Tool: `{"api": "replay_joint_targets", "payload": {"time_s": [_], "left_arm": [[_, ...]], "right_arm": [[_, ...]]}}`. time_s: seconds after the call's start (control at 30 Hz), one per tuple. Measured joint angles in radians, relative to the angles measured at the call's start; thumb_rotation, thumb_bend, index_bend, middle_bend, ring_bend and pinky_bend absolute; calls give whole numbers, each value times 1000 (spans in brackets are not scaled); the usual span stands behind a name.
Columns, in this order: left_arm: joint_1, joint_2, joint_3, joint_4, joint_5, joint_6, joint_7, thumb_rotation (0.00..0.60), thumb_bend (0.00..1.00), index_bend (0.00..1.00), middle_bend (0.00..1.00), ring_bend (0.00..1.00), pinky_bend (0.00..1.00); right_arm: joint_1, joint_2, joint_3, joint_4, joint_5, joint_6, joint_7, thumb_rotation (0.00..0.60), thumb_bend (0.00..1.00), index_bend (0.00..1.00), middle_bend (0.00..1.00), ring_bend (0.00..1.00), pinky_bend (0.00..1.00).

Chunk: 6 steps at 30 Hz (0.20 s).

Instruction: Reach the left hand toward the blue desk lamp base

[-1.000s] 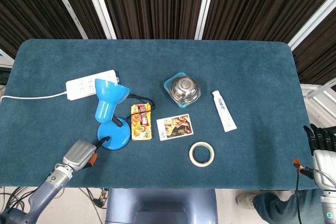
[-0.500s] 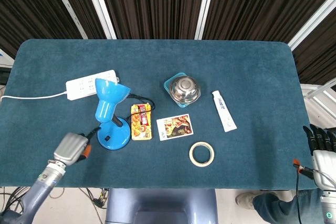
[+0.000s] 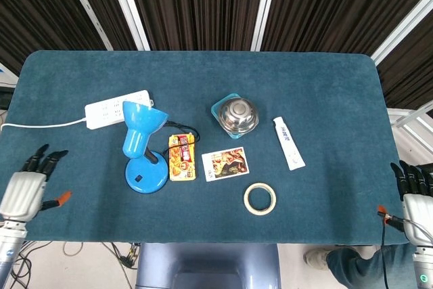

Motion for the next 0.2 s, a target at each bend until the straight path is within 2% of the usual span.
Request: {"api": "replay_joint_targets", "payload": {"time_s": [0.2], "left_arm": [[12,-2,-12,31,-30,-13,-27,600,130,145,146,0,144]], "right_arm": [[2,0,3,3,5,-4,3,600,286,0,60,39,0]]}}
